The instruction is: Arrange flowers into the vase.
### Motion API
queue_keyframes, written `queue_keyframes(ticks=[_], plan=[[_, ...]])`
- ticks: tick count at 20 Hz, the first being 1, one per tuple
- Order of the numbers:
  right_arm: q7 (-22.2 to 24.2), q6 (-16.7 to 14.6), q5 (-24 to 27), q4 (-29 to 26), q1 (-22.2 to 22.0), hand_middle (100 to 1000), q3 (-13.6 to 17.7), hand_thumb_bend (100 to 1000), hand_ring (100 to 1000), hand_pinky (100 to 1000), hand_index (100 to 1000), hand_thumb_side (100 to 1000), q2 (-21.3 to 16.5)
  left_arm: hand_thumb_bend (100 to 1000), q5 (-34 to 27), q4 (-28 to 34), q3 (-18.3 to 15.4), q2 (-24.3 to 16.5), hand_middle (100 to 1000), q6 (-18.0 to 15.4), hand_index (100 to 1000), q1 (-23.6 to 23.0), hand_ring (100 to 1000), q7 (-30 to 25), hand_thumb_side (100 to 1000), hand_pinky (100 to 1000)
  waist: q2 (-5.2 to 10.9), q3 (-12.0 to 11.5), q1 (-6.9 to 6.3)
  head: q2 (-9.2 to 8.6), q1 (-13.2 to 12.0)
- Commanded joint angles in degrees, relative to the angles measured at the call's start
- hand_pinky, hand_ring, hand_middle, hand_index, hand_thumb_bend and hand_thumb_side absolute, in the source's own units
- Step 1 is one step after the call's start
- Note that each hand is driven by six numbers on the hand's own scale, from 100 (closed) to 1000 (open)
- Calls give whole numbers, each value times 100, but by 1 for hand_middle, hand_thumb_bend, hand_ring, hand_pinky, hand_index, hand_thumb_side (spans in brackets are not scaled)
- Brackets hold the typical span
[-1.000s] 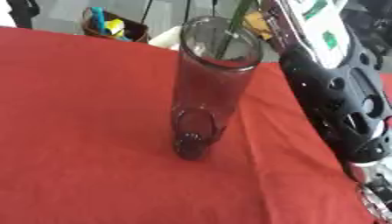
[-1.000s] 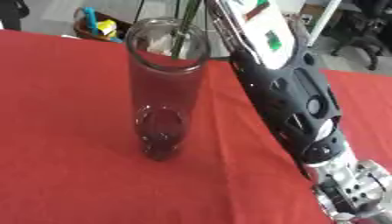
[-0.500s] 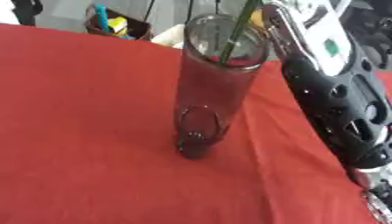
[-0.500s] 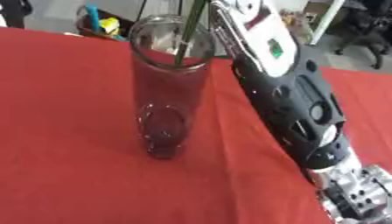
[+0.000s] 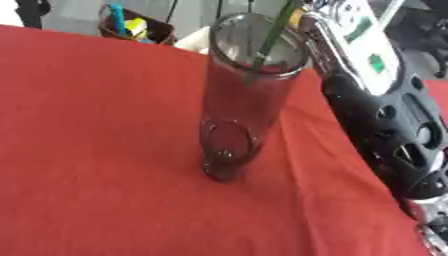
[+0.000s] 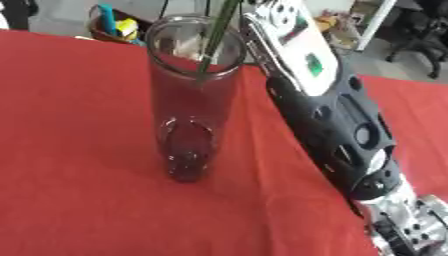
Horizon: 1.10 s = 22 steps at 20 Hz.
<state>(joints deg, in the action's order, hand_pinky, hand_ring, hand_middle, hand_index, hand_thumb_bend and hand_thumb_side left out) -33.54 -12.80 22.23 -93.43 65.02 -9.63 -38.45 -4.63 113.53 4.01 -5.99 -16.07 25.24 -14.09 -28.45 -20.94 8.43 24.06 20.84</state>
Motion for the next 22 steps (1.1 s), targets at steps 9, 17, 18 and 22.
queue_keyframes(ticks=[9,17,18,22], plan=[[51,-529,-345,-111,69,100,9,100,100,100,100,546,-226,100,18,106,23,-18,815,-6,794,70,594,-65,982,525,17,-8,-15,-158,22],[88,-617,-418,-198,16,100,-25,100,100,100,100,529,-294,100,47,106,14,-18,817,4,794,60,595,-90,983,527,-14,21,-8,-114,-7],[101,-607,-415,-216,6,100,-32,100,100,100,100,528,-309,100,52,106,11,-21,817,9,794,54,595,-93,983,527,-7,33,-8,-105,-19],[124,-561,-366,-345,-34,100,-45,100,100,100,100,527,-378,100,61,106,1,-28,818,33,794,35,595,-95,983,528,33,91,-8,-62,-69]])
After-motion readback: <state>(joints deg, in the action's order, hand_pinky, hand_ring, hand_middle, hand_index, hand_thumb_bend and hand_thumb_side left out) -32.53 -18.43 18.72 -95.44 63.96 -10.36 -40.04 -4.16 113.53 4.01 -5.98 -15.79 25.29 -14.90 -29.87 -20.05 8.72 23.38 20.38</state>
